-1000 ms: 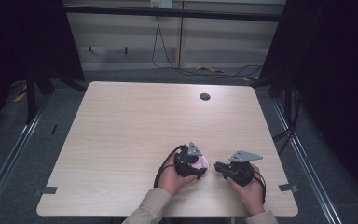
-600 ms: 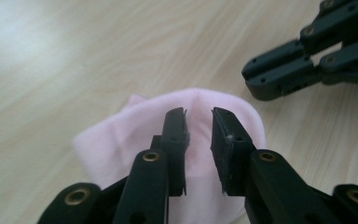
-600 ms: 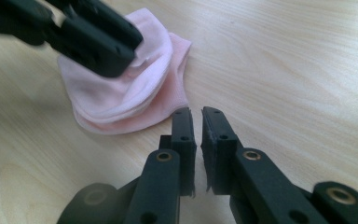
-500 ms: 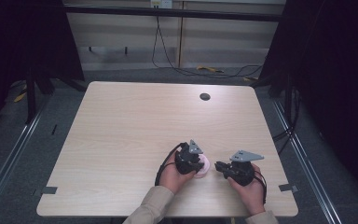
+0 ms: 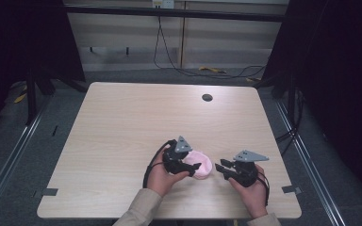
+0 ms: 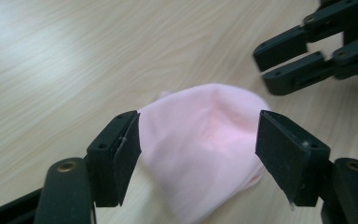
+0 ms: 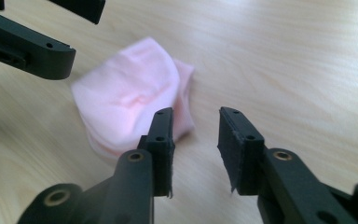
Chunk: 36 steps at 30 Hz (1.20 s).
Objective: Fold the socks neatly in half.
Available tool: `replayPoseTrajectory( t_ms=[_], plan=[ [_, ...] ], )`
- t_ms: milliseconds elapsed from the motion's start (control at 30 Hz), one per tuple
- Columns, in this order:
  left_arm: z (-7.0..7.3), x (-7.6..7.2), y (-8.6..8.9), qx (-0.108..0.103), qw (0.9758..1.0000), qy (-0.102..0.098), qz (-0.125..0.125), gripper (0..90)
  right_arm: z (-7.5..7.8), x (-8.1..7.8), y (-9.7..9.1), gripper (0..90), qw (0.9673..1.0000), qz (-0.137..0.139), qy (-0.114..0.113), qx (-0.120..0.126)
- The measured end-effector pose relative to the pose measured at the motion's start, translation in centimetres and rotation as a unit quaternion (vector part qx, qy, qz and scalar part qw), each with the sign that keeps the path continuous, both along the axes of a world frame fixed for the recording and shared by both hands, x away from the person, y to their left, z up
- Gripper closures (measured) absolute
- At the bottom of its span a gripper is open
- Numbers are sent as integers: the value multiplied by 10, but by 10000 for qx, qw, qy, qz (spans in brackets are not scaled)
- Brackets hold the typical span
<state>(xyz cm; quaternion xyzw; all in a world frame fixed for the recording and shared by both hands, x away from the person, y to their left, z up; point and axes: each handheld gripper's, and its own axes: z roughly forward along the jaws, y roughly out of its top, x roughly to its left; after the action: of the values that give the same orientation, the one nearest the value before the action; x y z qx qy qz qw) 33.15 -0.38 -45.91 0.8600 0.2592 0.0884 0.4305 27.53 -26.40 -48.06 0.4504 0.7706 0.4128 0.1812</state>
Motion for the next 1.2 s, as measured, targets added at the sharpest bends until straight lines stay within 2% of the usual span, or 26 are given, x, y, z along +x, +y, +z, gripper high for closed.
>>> replayPoseTrajectory(
  t_ms=[133, 167, 267, 367, 433, 533, 733, 800, 933, 1100, 1200],
  plan=[
    [2, 5, 23, -6, 9998, 33, 176, 301, 2, 4, 9, 563, 9989, 172, -12, 443],
    [2, 6, 27, -3, 9998, 21, 193, 301, 1, 5, 13, 571, 9990, 211, 21, 406],
    [4, 8, 37, 10, 9997, 58, 221, 301, -8, 12, 23, 630, 9996, 249, 145, -22],
    [6, 10, 46, -32, 9996, 76, 251, 300, -13, 19, 27, 710, 9993, 257, 188, -204],
    [7, 10, 51, -37, 9996, 29, 271, 300, -13, 23, 29, 754, 9991, 275, 163, -288],
    [7, 11, 60, -72, 9995, 56, 305, 300, -12, 30, 35, 773, 9986, 333, 152, -387],
    [3, 15, 79, -64, 9990, 108, 429, 300, -11, 39, 50, 767, 9980, 449, 173, -401],
    [2, 16, 83, -71, 9989, 99, 452, 300, -11, 40, 55, 736, 9978, 481, 176, -427],
    [2, 16, 90, -99, 9987, 84, 491, 291, -7, 40, 53, 579, 9982, 444, 117, -388],
    [2, 17, 95, -221, 9983, 85, 531, 263, -2, 32, 35, 448, 9988, 450, 13, -200],
    [3, 18, 96, -254, 9983, 80, 526, 245, -1, 26, 24, 398, 9988, 455, -32, -177]
  ],
)
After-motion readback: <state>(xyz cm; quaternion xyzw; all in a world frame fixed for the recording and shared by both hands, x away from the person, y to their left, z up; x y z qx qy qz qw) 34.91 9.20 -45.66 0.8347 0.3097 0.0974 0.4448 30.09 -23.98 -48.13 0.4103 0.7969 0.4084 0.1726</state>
